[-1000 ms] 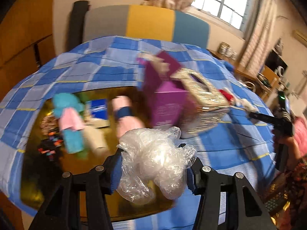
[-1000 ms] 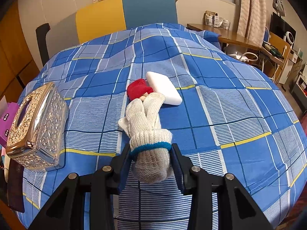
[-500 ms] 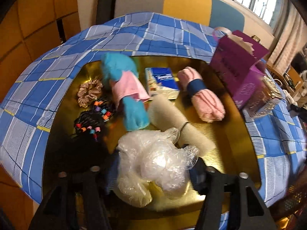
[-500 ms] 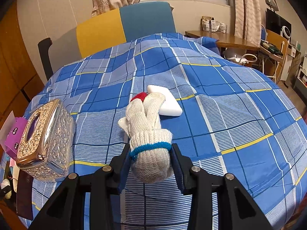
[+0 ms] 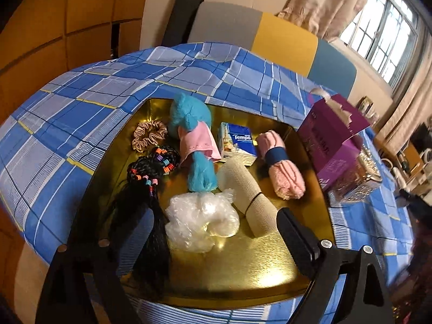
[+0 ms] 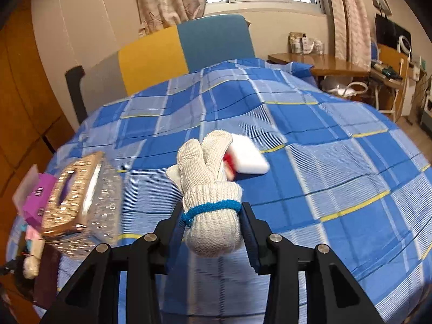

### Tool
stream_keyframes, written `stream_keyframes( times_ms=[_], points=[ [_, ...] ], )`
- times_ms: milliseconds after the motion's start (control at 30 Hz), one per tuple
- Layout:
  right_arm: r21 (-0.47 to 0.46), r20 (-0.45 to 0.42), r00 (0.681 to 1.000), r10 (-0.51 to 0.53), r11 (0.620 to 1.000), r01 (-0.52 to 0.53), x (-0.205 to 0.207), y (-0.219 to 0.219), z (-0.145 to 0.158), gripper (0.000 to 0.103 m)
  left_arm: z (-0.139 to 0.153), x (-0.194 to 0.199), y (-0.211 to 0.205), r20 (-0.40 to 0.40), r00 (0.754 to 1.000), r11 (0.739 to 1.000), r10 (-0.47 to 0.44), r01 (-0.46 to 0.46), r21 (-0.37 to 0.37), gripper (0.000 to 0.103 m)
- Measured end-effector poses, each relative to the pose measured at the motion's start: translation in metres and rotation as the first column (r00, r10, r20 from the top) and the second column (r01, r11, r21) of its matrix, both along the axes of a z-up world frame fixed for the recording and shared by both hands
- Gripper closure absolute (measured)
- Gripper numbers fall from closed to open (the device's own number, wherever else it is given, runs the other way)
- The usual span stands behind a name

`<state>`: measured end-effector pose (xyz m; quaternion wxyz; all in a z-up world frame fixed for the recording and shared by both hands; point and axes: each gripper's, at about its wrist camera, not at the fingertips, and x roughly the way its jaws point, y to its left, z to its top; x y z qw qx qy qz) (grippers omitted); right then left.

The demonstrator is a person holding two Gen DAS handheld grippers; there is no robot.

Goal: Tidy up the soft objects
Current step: 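Carry the white knit glove into the gold tray and open the right gripper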

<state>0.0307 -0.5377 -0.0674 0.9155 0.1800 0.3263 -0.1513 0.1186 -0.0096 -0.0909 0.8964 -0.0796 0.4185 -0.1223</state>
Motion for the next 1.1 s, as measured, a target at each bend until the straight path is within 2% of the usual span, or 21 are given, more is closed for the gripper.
stream_keyframes(
  times_ms=[133, 267, 400, 500, 633, 833, 1000, 1100],
  points=[
    [0.043, 0.006, 0.998, 0.061, 0.997, -0.061, -0.008, 0.023, 0.0, 0.063, 0.005, -0.005, -0.002, 0.016, 1.0, 1.0, -0.014, 0.014, -0.011, 0.01],
    [0.053, 0.01, 0.986, 0.169, 0.984, -0.169, -0.017, 0.061, 0.004, 0.063, 0.008, -0.011, -0.004, 0.028, 0.999, 0.999, -0.035, 0.035, -0.022, 0.009],
    [0.048, 0.009, 0.954, 0.3, 0.953, -0.3, -0.02, 0.11, 0.009, 0.063, 0.009, -0.01, -0.006, 0.019, 0.998, 0.998, -0.059, 0.059, -0.021, 0.009],
    [0.046, 0.017, 0.914, 0.405, 0.913, -0.405, -0.019, 0.153, 0.013, 0.063, 0.013, -0.01, -0.002, 0.023, 0.998, 0.998, -0.051, 0.052, -0.027, 0.009],
    [0.048, 0.021, 0.841, 0.541, 0.84, -0.541, -0.012, 0.209, 0.015, 0.063, 0.022, -0.009, 0.011, 0.045, 0.999, 0.999, -0.02, 0.021, -0.027, 0.009],
    [0.03, -0.046, 0.697, 0.716, 0.698, -0.715, 0.011, 0.296, 0.005, 0.063, 0.032, -0.007, 0.045, 0.056, 0.997, 0.995, 0.062, -0.057, -0.077, 0.009],
    [0.044, -0.115, 0.543, 0.832, 0.551, -0.833, 0.035, 0.355, -0.007, 0.063, 0.038, -0.01, 0.067, 0.071, 0.991, 0.991, 0.109, -0.103, -0.09, 0.008],
    [0.038, -0.174, 0.424, 0.889, 0.436, -0.899, 0.051, 0.385, -0.013, 0.063, 0.038, -0.01, 0.074, 0.07, 0.989, 0.988, 0.127, -0.12, -0.096, 0.007]
  ],
)
